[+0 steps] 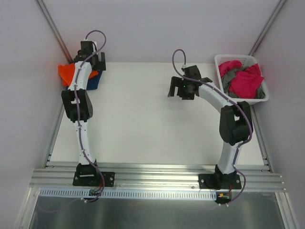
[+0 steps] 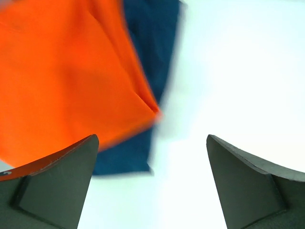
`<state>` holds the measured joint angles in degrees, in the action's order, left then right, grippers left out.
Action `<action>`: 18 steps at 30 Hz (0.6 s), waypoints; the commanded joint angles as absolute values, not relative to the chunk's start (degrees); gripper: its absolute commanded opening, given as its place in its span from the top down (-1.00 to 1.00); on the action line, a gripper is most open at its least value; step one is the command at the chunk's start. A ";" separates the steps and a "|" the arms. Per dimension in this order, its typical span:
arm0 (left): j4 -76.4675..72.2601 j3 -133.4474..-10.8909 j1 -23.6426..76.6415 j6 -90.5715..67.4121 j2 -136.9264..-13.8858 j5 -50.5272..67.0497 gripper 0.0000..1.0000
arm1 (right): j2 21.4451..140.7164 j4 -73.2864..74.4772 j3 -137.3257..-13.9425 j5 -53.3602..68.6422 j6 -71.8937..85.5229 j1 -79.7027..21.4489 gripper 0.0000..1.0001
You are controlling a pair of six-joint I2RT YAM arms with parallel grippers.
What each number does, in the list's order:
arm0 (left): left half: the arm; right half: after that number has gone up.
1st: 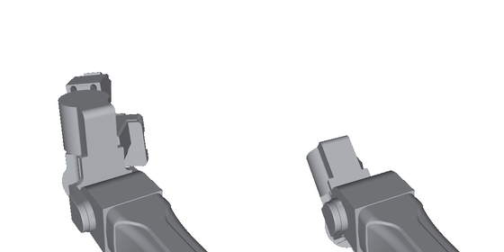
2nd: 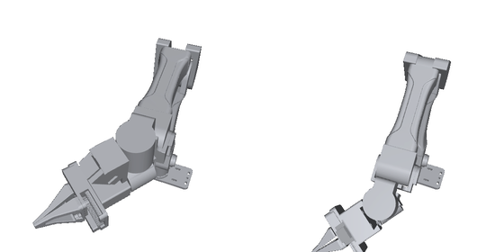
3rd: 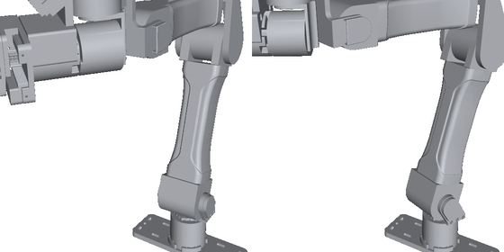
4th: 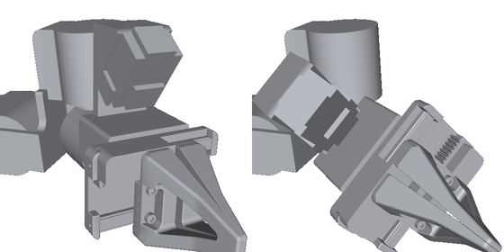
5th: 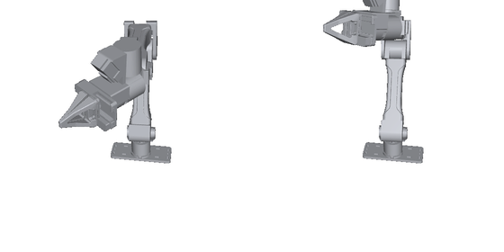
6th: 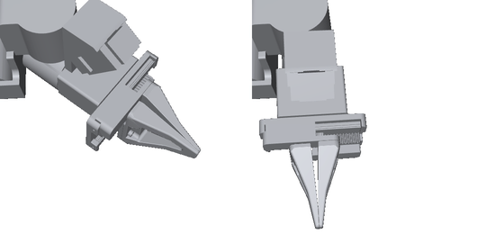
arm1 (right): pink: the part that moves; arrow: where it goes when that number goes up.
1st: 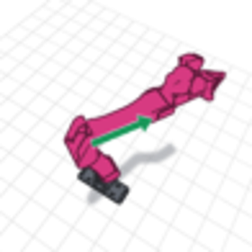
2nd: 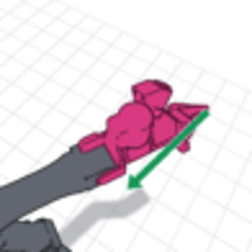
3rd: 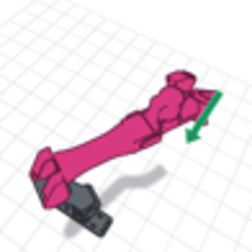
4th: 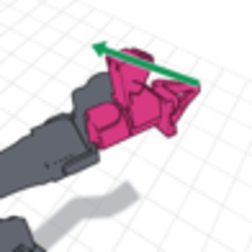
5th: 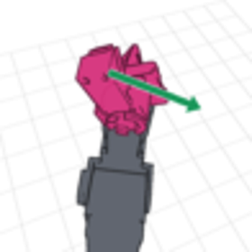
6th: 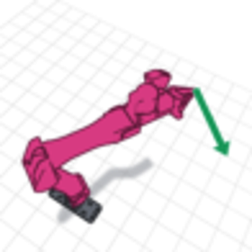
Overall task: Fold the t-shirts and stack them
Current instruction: Neatly place the folded tshirt to the corner, then reset both grippers
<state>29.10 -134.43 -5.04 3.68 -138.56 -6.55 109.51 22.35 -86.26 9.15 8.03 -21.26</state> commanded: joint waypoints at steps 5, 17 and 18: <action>36.39 -114.48 -1.06 -10.89 -116.39 22.67 -0.99 | 106.17 22.42 -97.01 -2.86 2.39 -21.10 -0.93; 33.14 -118.20 14.76 1.84 -113.63 -5.35 -0.98 | 102.75 18.47 -98.88 -9.58 -7.46 -12.48 -0.93; 32.79 -118.82 15.81 1.67 -114.08 -7.62 -0.98 | 102.31 17.67 -98.09 -10.02 -8.69 -11.87 -0.93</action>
<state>34.94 -114.45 15.75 -1.69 -114.30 2.11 107.24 20.80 -98.85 -7.33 -3.53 -12.86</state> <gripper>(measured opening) 0.991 0.969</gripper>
